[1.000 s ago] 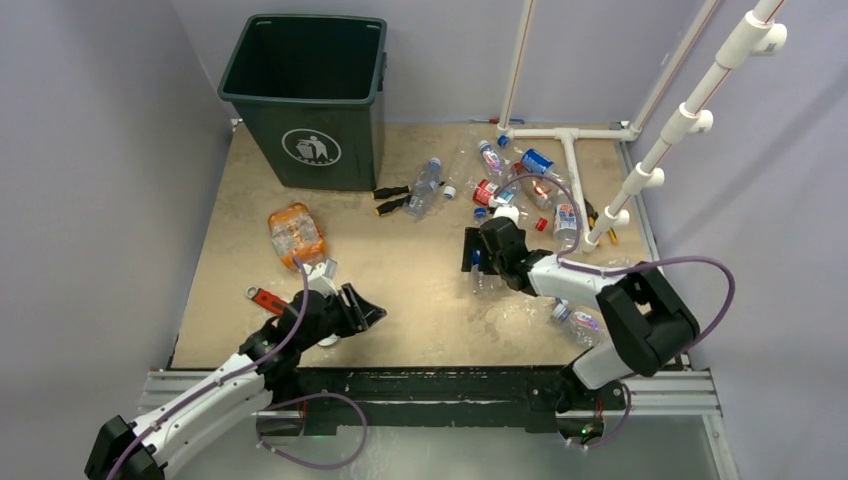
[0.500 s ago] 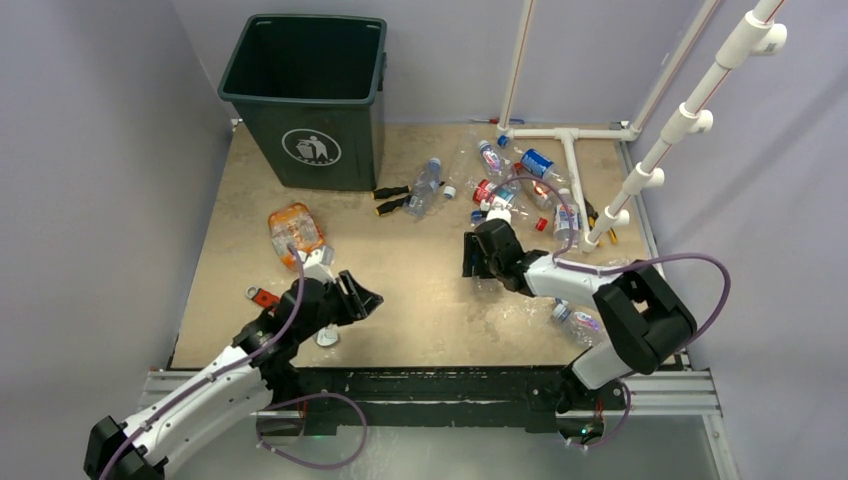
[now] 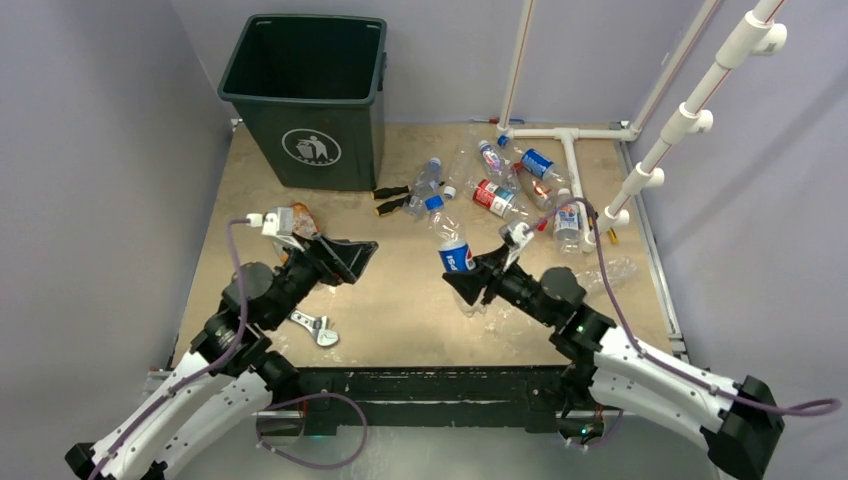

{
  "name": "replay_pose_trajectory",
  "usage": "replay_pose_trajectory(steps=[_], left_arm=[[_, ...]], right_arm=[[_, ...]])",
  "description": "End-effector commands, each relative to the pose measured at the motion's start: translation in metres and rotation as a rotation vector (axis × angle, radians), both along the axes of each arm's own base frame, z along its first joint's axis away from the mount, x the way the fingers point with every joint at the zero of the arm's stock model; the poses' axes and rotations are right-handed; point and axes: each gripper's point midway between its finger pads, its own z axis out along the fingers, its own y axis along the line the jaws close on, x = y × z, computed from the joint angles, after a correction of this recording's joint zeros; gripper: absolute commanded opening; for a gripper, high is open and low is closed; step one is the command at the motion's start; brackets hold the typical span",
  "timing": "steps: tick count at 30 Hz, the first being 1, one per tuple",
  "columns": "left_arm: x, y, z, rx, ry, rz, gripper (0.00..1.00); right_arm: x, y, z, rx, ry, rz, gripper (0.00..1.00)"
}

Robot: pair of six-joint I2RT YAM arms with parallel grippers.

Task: Put the plastic bottles in the bin
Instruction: Pick up the plastic bottle at the center of the board.

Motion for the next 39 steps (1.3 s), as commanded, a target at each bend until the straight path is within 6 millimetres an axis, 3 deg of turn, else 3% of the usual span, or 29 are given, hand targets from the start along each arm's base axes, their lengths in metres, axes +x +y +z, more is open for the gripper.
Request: replay_pose_trajectory(steps=[1,5,9,13,18,33,39], left_arm=[[-0.015,0.001,0.082,-0.102,-0.304,-0.061,0.84],[-0.035,-0.007,0.123,-0.162,-0.466,-0.163,0.87],[-0.05,-0.033,0.141,-0.159,-0.521,-0.331,0.88],[-0.047,-0.068,0.138,-0.138,-0.462,-0.493,0.86],[-0.049,-0.09,0.141,-0.199,-0.445,-0.6,0.85],[-0.049,-0.101,0.136,-0.235,-0.426,-0.658,0.84],[-0.049,-0.104,0.129,-0.23,-0.409,-0.673,0.75]], right_arm=[[-0.04,0.006,0.049,0.184,-0.205,0.197,0.44],[-0.057,0.008,0.056,0.228,-0.247,0.278,0.44],[-0.07,0.006,0.067,0.304,-0.294,0.329,0.44],[-0.081,0.004,0.078,0.383,-0.333,0.368,0.44],[-0.089,0.007,0.089,0.455,-0.343,0.411,0.44],[-0.087,0.026,0.097,0.48,-0.335,0.438,0.43],[-0.09,0.038,0.102,0.482,-0.332,0.458,0.43]])
